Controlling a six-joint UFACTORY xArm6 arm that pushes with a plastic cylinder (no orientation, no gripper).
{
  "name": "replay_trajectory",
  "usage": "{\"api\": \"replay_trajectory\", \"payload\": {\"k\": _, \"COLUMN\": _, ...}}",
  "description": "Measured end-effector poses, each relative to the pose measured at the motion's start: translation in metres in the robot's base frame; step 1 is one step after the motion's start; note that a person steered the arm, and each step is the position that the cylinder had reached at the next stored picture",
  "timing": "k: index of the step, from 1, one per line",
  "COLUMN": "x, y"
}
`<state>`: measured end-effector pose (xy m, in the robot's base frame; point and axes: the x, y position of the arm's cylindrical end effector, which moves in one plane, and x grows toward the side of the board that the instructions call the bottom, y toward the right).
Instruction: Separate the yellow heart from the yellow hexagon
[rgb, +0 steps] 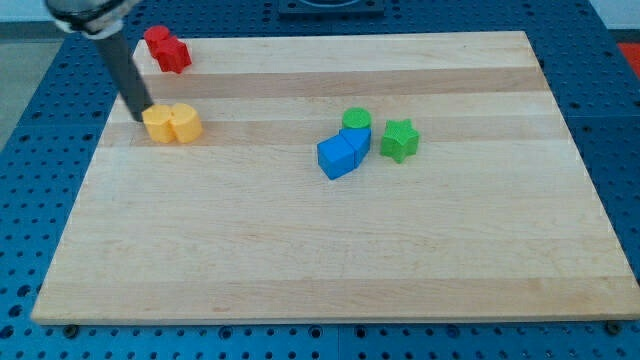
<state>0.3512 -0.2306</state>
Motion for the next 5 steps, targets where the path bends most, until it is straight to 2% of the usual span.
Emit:
{"api": "replay_trajectory", "payload": {"k": 2, "x": 0.016, "y": 0.117}}
{"api": "replay_trajectory", "payload": {"k": 3, "x": 0.016, "y": 0.139}}
{"api": "replay_trajectory", "payload": {"k": 4, "x": 0.006, "y": 0.088}}
{"api": "replay_trajectory", "payload": {"k": 5, "x": -0.029, "y": 0.027}}
